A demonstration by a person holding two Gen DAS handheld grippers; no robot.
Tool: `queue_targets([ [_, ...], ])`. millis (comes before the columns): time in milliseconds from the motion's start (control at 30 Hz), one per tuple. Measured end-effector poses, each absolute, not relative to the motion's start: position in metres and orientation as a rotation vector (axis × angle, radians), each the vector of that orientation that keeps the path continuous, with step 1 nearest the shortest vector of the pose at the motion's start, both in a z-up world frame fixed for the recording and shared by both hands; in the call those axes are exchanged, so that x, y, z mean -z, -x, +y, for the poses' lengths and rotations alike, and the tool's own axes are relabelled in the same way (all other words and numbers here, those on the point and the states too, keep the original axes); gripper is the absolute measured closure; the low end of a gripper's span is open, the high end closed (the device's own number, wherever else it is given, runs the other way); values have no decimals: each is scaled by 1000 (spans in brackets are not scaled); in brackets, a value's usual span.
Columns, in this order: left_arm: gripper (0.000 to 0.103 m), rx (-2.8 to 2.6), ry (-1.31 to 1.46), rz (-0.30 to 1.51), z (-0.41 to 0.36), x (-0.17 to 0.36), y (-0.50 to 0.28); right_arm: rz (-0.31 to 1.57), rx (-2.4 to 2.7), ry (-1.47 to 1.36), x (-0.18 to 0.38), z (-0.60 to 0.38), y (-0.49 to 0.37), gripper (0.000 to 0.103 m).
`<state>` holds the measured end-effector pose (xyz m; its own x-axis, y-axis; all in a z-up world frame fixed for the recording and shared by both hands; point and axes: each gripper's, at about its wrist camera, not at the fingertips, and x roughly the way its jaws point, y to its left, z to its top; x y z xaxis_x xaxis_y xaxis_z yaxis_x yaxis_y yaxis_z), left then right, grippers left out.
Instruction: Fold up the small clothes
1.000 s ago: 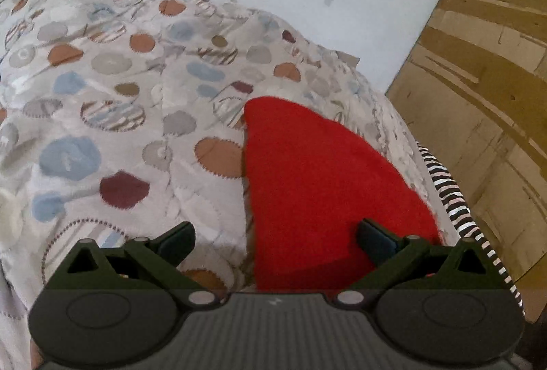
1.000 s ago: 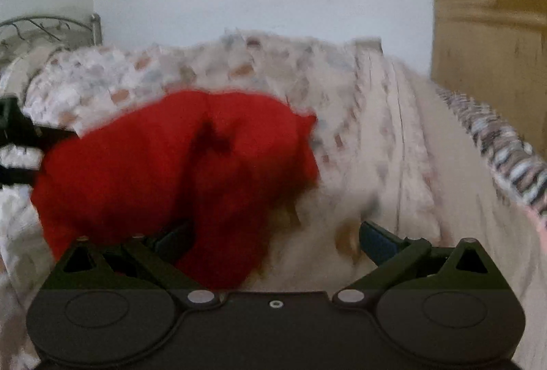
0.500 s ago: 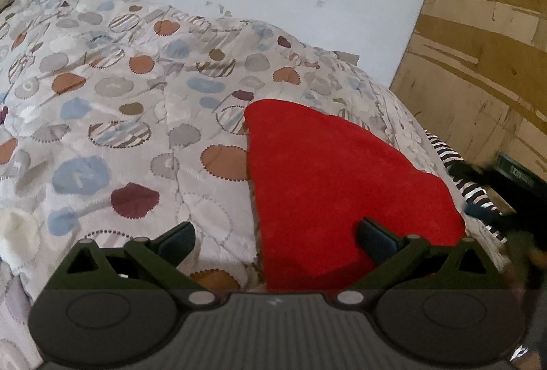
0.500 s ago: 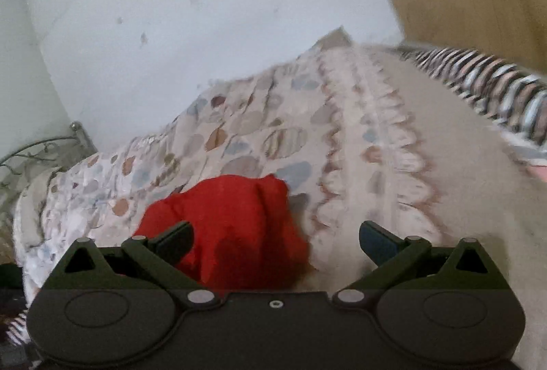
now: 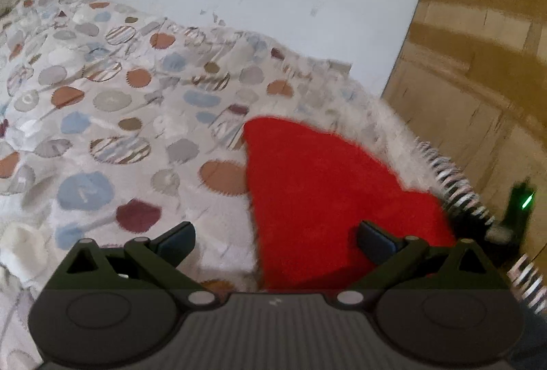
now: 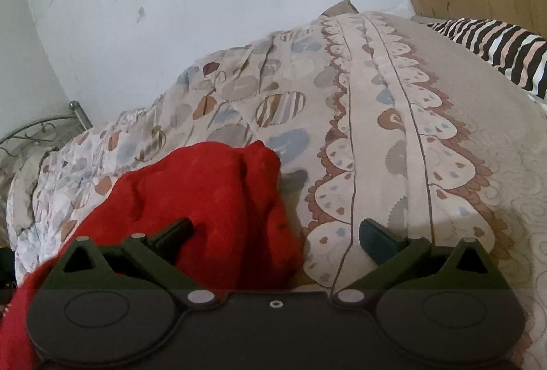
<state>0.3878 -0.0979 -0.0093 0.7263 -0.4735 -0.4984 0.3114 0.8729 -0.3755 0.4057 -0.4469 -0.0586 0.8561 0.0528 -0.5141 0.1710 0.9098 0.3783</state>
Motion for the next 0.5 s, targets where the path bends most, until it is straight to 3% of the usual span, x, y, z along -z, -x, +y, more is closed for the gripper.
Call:
queue_targets([
  [200, 1, 514, 374, 647, -112, -3, -407, 552, 81, -388, 57, -441, -405, 1],
  [300, 0, 530, 264, 744, -134, 11, -415, 553, 78, -399, 58, -443, -403, 1],
  [500, 0, 590, 308, 852, -133, 44, -410, 535, 62, -439, 61, -447, -398, 0],
])
